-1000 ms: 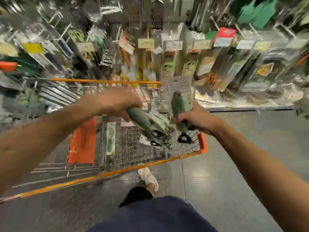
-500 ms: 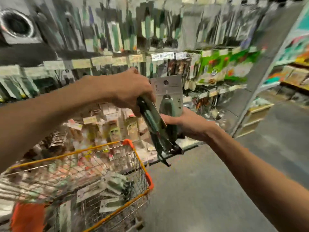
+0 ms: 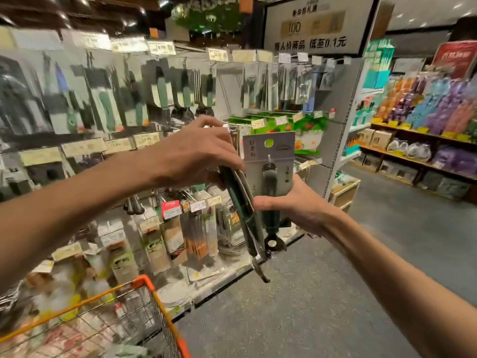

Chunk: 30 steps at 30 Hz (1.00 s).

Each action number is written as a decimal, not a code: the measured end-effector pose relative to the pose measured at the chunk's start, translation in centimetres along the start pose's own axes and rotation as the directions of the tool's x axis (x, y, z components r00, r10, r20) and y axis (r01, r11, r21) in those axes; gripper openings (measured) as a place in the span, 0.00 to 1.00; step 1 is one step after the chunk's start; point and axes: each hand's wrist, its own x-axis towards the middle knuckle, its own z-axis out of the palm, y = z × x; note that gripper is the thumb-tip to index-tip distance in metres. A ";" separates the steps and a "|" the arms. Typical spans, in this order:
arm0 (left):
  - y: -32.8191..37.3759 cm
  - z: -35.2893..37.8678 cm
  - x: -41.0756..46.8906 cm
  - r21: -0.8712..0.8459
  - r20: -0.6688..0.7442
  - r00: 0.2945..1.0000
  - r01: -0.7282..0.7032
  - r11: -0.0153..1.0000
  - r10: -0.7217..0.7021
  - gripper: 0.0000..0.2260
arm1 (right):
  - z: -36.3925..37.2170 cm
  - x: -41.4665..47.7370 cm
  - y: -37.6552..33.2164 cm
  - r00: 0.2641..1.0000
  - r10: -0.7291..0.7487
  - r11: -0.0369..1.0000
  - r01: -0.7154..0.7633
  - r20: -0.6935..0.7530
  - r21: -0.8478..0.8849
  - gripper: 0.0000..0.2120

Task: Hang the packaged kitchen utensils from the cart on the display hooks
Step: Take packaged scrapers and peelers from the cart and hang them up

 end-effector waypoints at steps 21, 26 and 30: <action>-19.5 10.7 6.7 -0.388 0.062 0.918 0.384 0.838 -0.392 0.23 | -15.1 21.1 4.2 1.000 -0.025 0.999 0.025 -0.007 -0.047 0.19; -22.6 13.0 5.8 -0.582 0.209 0.769 0.594 0.555 -0.604 0.17 | -19.3 24.8 5.1 1.000 0.006 0.998 -0.006 0.002 0.061 0.18; -22.7 16.0 7.2 -0.672 0.175 0.618 0.644 0.366 -0.766 0.12 | -22.1 28.7 6.5 0.999 -0.012 0.991 0.008 0.031 0.137 0.29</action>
